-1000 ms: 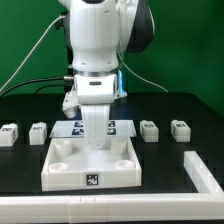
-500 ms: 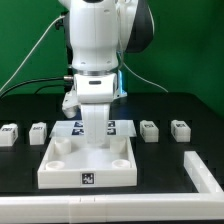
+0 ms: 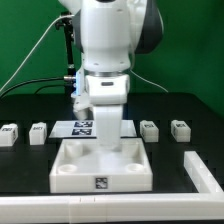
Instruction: Assemble one leg
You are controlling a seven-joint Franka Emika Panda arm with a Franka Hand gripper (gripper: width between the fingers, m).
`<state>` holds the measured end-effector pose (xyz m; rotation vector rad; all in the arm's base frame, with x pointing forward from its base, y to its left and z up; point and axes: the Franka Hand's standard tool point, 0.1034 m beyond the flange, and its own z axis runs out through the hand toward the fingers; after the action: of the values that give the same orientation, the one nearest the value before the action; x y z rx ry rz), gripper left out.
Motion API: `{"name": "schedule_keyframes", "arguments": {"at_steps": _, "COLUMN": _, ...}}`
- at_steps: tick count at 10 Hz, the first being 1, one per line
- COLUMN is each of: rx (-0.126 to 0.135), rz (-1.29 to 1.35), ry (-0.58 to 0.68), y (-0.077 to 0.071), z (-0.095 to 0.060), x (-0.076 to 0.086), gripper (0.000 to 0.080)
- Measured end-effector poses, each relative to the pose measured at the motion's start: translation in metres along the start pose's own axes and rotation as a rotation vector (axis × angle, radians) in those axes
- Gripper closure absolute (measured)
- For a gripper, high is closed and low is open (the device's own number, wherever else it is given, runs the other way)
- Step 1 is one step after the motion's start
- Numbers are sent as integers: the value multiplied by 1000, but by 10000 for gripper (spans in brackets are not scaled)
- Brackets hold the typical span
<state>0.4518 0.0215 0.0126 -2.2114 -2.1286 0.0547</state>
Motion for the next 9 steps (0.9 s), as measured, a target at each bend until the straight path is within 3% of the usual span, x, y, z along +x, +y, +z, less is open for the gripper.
{"name": "schedule_keyframes", "arguments": {"at_steps": 4, "rx": -36, "rz": 15, "ry": 29, "y": 35, "z": -2, "x": 41, "gripper": 734}}
{"name": "schedule_keyframes", "arguments": {"at_steps": 7, "rx": -48, "rz": 17, "ry": 40, "y": 43, "z": -4, "x": 62, "gripper": 736}}
{"name": "schedule_keyframes", "arguments": {"at_steps": 9, "rx": -46, "rz": 13, "ry": 38, "y": 44, "z": -4, "x": 62, "gripper": 736}}
